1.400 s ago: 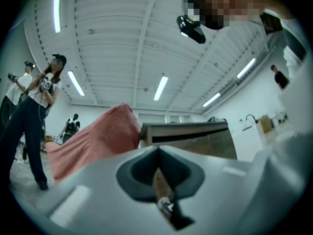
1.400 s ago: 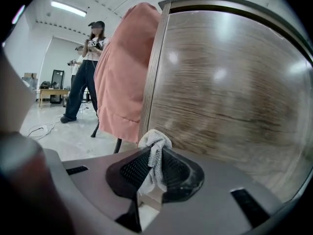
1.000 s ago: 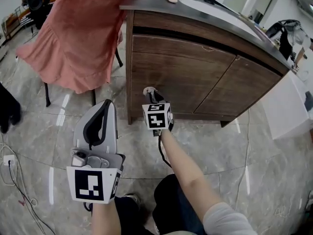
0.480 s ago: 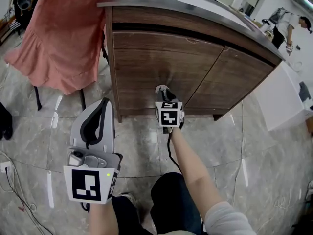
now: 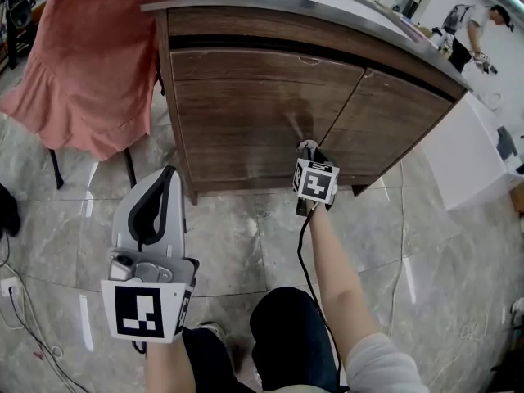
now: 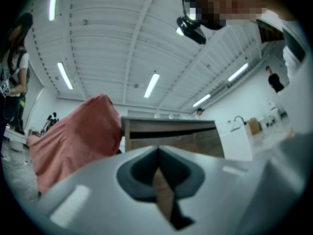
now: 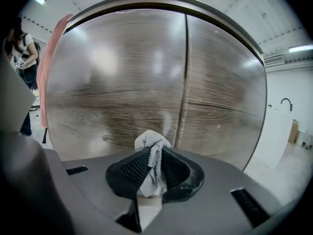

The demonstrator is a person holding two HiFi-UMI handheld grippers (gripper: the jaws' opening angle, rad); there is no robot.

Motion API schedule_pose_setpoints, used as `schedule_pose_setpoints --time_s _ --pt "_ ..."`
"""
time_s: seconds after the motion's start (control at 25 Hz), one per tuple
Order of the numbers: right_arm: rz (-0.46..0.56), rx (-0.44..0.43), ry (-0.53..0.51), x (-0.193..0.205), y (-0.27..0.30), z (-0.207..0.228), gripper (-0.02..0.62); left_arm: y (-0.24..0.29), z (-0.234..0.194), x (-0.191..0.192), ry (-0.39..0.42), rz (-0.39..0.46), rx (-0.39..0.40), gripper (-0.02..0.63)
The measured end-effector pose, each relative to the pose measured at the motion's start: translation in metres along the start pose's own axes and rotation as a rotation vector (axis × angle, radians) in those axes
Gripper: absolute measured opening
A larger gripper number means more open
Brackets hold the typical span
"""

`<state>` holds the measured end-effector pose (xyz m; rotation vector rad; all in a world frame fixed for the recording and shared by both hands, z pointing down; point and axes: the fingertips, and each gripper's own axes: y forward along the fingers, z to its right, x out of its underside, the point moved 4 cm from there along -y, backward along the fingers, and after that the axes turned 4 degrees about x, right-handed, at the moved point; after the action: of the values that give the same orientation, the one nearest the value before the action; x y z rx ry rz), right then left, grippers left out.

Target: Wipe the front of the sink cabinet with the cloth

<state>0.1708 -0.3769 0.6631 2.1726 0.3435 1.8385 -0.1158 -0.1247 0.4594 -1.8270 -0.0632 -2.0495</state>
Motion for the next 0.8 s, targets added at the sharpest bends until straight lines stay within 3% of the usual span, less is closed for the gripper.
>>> schedule_pose_setpoints --time_s 0.24,0.52,0.8 --pt "0.0 -0.003 -0.02 0.009 0.007 0.011 0.063 0.002 0.001 0.003 -0.033 -0.016 -0.011 0.006" --pt "-0.114 -0.015 -0.092 0.045 0.02 0.003 0.063 0.002 0.003 0.005 -0.011 -0.032 -0.003 0.006" --pt "-0.101 -0.022 -0.081 0.045 0.018 -0.023 0.063 -0.001 -0.003 0.007 0.021 -0.038 -0.013 0.006"
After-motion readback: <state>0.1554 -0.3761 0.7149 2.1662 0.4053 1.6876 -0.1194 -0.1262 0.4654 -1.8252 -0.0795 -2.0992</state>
